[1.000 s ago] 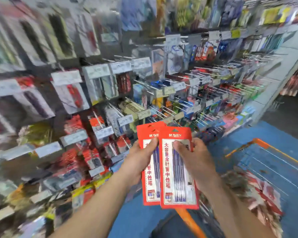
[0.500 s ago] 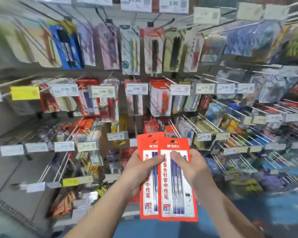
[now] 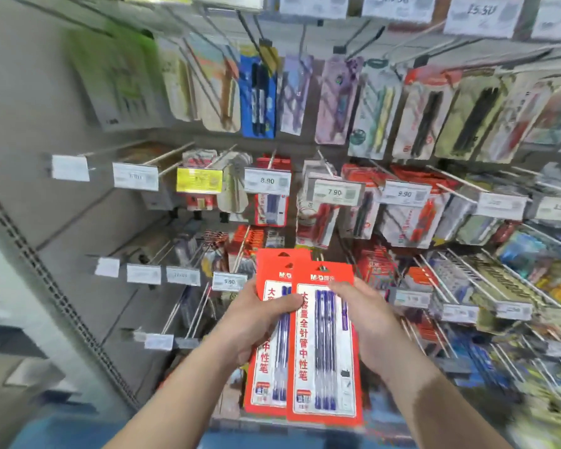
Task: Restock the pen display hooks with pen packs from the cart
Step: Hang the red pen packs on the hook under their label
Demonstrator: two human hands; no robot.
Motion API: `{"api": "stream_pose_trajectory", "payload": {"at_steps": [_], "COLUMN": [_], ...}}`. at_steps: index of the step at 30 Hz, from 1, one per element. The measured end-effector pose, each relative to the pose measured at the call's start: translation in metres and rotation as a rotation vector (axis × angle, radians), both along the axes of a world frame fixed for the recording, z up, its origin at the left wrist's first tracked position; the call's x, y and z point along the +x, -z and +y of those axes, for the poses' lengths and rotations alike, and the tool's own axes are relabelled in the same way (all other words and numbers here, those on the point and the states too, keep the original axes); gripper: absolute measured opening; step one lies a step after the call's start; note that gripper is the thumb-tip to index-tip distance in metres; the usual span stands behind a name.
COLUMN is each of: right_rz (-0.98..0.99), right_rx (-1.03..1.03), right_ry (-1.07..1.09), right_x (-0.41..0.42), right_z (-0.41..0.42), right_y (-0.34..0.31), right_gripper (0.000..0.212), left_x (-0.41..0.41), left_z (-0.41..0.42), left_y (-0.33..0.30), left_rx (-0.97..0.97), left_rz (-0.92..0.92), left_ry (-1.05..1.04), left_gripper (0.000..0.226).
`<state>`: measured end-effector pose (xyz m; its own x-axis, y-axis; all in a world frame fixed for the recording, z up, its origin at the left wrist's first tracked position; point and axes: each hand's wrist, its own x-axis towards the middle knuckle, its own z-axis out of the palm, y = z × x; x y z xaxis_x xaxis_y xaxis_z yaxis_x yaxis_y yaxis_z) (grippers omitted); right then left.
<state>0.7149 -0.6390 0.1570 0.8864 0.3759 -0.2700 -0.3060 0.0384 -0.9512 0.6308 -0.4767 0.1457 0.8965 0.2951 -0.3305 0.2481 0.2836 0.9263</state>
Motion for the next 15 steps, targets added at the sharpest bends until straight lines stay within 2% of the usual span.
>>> {"api": "stream_pose_trajectory", "payload": {"at_steps": [3,6,15], "right_rz": [0.03,0.07,0.116], "right_rx": [0.005,0.025,0.08], "right_ry": [-0.029,-0.089,-0.226], "right_x": [0.008,0.019,0.069], "right_z": [0.031,0.058,0.113], "right_y": [0.0,0.001,0.001], "right_gripper": [0.008,0.018,0.025], "left_x": [0.0,0.006,0.033], "left_z": [0.026,0.049,0.097], "left_y": [-0.002,-0.001,0.001], "left_rx": [-0.006,0.001,0.044], "left_rz": [0.003,-0.004,-0.029], "left_ry": [-0.027,-0.056,-0.145], "left_gripper": [0.043,0.048,0.057]}}
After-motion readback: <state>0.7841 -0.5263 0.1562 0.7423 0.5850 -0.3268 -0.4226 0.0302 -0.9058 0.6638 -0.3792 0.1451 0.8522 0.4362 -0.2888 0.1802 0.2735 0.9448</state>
